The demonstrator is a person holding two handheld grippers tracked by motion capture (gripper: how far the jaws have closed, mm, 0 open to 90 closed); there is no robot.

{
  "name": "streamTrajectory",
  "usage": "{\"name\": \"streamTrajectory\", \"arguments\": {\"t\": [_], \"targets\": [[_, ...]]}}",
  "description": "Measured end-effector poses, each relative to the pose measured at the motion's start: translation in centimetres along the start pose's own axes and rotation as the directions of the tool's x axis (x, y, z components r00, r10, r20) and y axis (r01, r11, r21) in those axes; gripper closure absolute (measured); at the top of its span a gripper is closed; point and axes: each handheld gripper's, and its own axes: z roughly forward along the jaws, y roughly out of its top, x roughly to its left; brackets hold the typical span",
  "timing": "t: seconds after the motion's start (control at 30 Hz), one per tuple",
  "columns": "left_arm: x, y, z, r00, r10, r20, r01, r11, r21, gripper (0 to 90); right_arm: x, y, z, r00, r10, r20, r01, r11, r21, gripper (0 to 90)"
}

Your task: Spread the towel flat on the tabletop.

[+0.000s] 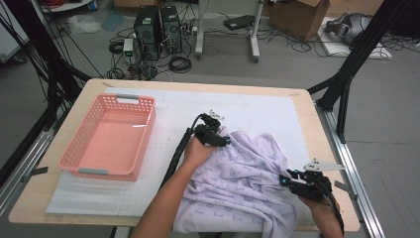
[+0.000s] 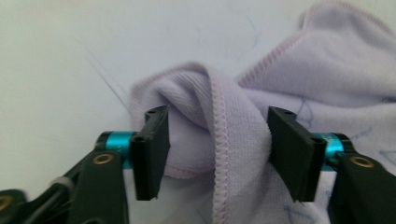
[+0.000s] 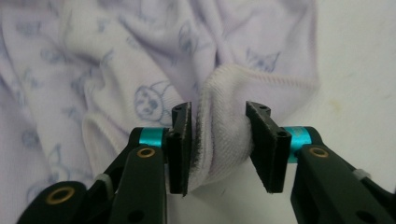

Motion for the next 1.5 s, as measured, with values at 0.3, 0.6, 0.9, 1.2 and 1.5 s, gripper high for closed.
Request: {"name": "streamTrajectory", "arguments": {"t": [0.3, 0.6, 0.9, 1.2, 1.5], "targets": [[0.3, -1.4, -3.9, 0.9973, 0.039, 0.062, -0.034, 0.9965, -0.076, 79.6, -2.4, 2.5, -0.5, 0.9908, 0.075, 0.113, -0.058, 0.9877, -0.146, 54.0], [0.7, -7.4, -7.5, 0.9939, 0.029, 0.107, -0.017, 0.9940, -0.108, 71.6, -3.0, 5.7, 3.2, 0.9894, 0.049, 0.137, -0.038, 0.9960, -0.081, 53.4], [2.4, -6.6, -8.5, 0.9942, -0.047, 0.097, 0.063, 0.9837, -0.169, 44.5, -3.2, 6.0, 9.9, 0.9906, 0.002, 0.136, -0.013, 0.9968, 0.079, 42.7], [3.5, -6.1, -8.3, 0.9940, -0.095, 0.055, 0.104, 0.9734, -0.204, 43.8, -3.9, 6.8, 8.5, 0.9146, -0.105, 0.391, 0.086, 0.9941, 0.066, 87.4], [3.8, -2.3, -6.3, 0.9945, -0.100, 0.030, 0.104, 0.9790, -0.175, 42.1, -5.6, 5.7, 5.5, 0.9392, 0.064, 0.337, -0.039, 0.9959, -0.082, 60.7]]}}
